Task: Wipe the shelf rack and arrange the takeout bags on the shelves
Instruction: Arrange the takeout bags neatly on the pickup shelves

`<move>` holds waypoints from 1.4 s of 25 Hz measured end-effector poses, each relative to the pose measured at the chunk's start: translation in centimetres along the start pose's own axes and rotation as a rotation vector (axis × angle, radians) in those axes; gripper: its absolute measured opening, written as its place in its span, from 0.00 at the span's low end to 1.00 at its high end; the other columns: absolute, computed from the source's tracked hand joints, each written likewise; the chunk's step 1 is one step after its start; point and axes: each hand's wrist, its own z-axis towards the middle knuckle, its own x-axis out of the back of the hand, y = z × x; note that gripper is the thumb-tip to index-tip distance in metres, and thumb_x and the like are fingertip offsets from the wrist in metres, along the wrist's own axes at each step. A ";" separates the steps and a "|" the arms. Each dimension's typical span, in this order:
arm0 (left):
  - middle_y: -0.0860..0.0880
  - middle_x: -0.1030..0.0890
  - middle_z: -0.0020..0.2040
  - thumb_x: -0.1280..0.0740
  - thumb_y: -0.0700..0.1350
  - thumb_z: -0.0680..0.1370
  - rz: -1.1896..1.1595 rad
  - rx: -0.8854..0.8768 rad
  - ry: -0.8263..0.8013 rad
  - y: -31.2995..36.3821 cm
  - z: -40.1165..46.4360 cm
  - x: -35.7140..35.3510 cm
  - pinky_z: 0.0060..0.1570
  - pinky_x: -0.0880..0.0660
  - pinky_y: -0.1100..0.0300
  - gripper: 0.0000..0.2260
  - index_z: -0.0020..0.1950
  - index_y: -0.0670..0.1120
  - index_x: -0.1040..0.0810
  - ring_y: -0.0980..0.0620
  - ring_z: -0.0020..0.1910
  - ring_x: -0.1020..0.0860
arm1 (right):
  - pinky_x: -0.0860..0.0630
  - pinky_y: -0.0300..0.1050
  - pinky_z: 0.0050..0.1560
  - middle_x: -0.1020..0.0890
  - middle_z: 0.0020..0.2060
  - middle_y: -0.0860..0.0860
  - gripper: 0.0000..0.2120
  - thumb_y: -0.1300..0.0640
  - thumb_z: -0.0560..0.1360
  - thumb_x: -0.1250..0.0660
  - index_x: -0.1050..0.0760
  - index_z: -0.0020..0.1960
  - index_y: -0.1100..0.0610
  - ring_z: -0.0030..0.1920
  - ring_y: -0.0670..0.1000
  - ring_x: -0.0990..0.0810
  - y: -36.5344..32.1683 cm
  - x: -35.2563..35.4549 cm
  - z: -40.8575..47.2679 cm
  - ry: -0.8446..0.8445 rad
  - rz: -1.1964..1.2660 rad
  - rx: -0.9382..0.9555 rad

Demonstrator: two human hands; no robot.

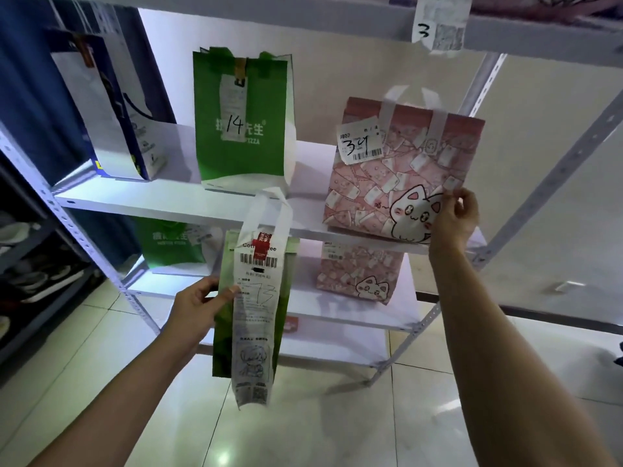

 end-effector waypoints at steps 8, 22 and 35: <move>0.54 0.13 0.48 0.27 0.51 0.76 0.001 0.003 0.047 0.6 1.3 -1.5 0.41 0.18 0.47 0.02 0.48 0.56 0.16 0.47 0.46 0.15 | 0.27 0.32 0.37 0.24 0.36 0.45 0.07 0.61 0.80 0.39 0.28 0.46 0.52 0.30 0.34 0.26 0.9 -2.6 4.7 -0.037 0.031 0.039; 0.51 0.13 0.48 0.28 0.47 0.77 -0.040 0.018 0.038 -1.1 1.0 -1.8 0.46 0.17 0.46 0.03 0.49 0.50 0.16 0.45 0.50 0.15 | 0.24 0.32 0.51 0.19 0.52 0.49 0.12 0.51 0.78 0.34 0.26 0.57 0.56 0.51 0.43 0.21 2.1 0.7 -2.4 0.056 0.012 0.114; 0.52 0.13 0.51 0.28 0.44 0.78 -0.060 0.094 0.060 -8.9 -1.4 -0.6 0.56 0.20 0.44 0.06 0.54 0.50 0.16 0.44 0.53 0.16 | 0.21 0.34 0.48 0.14 0.49 0.46 0.09 0.58 0.82 0.37 0.19 0.58 0.52 0.50 0.42 0.16 12.4 -2.0 -27.2 -0.712 -0.107 -0.315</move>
